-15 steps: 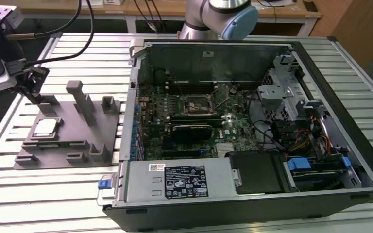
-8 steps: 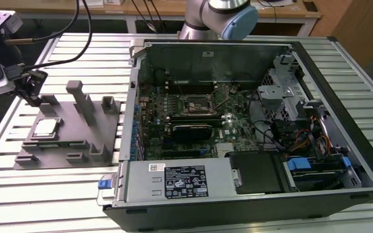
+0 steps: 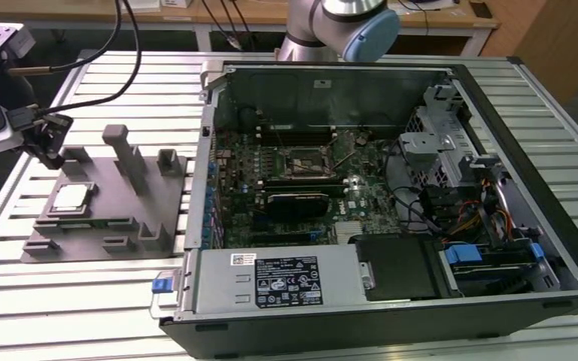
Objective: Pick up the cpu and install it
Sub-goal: 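Pick up the cpu and move it towards the insertion slot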
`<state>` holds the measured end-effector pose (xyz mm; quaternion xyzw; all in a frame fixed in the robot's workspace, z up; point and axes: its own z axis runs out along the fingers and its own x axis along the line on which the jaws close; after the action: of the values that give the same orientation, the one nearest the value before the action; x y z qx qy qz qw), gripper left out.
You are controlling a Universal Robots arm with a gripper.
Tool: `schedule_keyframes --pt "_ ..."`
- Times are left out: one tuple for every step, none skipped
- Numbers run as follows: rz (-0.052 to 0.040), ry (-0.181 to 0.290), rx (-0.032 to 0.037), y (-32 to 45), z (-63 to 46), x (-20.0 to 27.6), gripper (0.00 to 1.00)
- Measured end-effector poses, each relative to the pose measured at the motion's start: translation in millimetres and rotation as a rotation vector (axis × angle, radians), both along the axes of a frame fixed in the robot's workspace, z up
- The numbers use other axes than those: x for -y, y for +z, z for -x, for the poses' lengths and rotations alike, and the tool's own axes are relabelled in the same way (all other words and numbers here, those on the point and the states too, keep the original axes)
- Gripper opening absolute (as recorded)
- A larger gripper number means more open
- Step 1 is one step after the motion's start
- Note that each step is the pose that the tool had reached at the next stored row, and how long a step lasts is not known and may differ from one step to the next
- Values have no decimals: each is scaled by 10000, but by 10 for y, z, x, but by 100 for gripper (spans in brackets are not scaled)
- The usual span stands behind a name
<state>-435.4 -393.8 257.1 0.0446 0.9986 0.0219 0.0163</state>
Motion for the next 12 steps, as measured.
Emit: schedule_keyframes --pt "4 0 -2 -12 3 0 11" --pt "11 -1 -4 -24 5 1 11" --pt "23 -1 -9 -36 6 1 11" --pt "36 0 -14 -47 7 2 11" --pt "50 -1 -19 -59 8 2 11" --pt "66 -1 -23 -71 10 2 11" --pt "82 -2 -27 -83 12 3 11" --pt "96 -2 -31 -94 14 3 11" --pt "111 -3 -35 -105 16 3 11" --pt "126 -3 -37 -116 18 3 11" --pt "143 -4 -40 -130 21 4 11" --pt "157 -4 -43 -142 23 4 11"
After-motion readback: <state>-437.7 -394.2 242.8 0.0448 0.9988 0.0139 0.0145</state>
